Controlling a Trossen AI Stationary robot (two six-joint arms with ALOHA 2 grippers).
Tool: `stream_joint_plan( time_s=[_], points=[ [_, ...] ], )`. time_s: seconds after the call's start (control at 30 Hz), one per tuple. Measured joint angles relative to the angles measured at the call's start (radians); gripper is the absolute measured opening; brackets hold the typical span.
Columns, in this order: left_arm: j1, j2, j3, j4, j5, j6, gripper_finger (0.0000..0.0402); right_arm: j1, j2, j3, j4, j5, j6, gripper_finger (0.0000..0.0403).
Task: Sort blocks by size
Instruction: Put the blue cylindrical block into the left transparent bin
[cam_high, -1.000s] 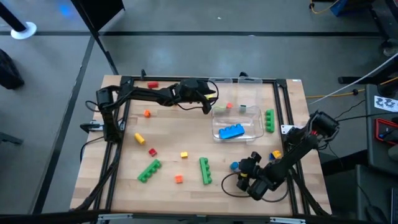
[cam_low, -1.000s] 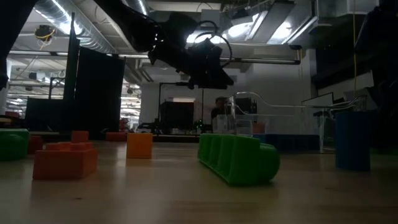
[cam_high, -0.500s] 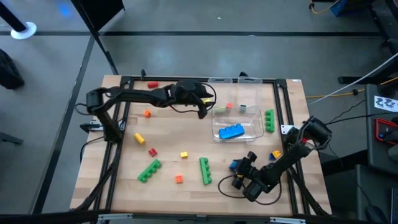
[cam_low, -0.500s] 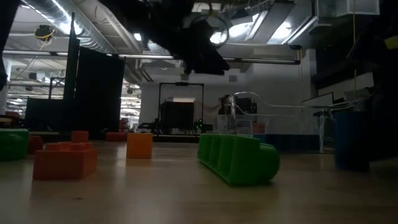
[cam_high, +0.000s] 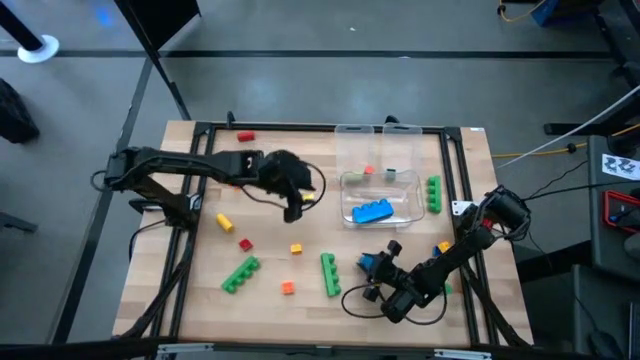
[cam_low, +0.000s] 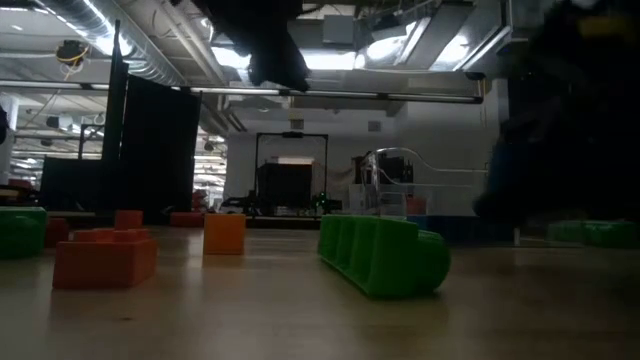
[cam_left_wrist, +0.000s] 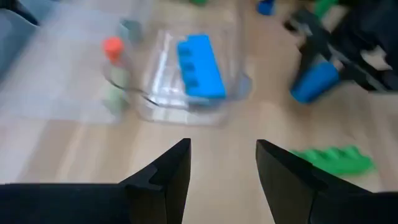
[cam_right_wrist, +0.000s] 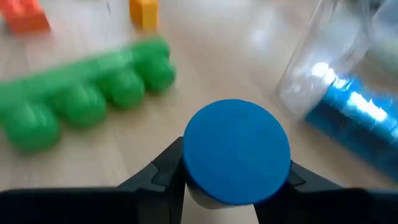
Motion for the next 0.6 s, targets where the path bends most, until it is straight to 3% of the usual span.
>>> stream_joint_plan(
  time_s=[0.4, 0.6],
  points=[
    [-0.173, -0.027, 0.0, -0.096, 0.0, -0.078, 0.0166, -0.215, -0.223, 0.093, -0.002, 0.029, -0.715, 0.0136],
    [-0.247, -0.027, 0.0, -0.13, -0.001, -0.202, 0.0166, -0.41, -0.319, 0.095, 0.001, -0.044, -1.038, 0.0137]
  ],
)
